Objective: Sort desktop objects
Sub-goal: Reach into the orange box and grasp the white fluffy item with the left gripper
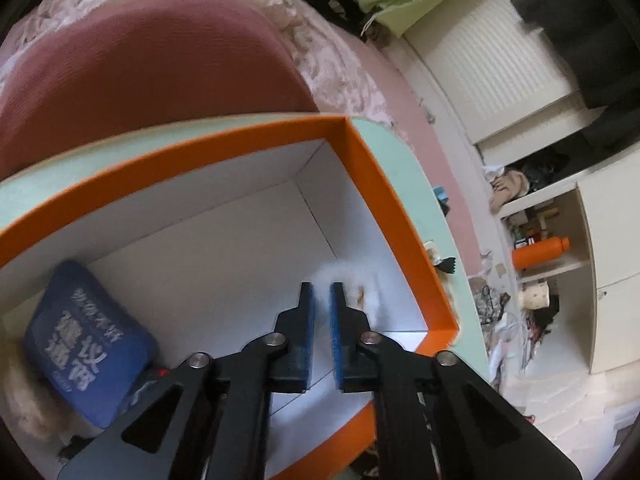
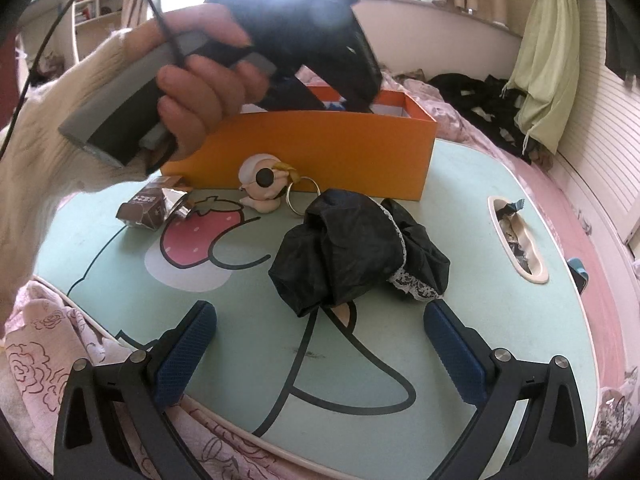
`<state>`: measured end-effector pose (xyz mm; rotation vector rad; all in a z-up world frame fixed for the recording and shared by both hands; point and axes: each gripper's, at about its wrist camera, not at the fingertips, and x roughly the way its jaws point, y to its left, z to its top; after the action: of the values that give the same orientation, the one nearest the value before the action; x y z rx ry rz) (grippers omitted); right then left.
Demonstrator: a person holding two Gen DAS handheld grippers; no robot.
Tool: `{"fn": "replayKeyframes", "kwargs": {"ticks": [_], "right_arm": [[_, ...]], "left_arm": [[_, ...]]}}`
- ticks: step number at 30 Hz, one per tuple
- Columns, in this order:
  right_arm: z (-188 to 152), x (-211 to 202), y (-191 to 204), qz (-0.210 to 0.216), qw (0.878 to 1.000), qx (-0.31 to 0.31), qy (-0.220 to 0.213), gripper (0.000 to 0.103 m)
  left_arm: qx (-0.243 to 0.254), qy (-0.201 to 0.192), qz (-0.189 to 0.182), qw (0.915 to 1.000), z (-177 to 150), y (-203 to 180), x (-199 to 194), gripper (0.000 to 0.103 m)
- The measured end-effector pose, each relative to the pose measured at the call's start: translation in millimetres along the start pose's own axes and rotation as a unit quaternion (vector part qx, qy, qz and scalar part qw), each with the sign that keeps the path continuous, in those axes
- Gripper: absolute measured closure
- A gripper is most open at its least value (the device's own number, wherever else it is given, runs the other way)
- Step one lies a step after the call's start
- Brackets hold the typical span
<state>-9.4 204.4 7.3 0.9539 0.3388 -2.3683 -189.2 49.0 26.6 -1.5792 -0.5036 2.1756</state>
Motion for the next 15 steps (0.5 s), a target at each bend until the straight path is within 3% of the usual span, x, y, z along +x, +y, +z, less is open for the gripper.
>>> {"fn": "replayKeyframes", "kwargs": {"ticks": [4,8,11,15], "right_arm": [[1,0,0,0.0,1.0,0.0,0.0,0.0],[1,0,0,0.0,1.0,0.0,0.0,0.0],[0,0,0,0.0,1.0,0.0,0.0,0.0],[-1,0,1,0.0,1.0,0.0,0.0,0.0]], "left_arm": [[0.011,-0.04,-0.026,0.9988,-2,-8,-30,0.096],[0.038,-0.084,-0.061,0.9939,-24,-23,-75,0.096],[0.059,-0.093,-0.079,0.9907,-48,-30,-92,0.096],[0.075,-0.085,-0.073,0.9908,-82,-27,-88,0.096]]}}
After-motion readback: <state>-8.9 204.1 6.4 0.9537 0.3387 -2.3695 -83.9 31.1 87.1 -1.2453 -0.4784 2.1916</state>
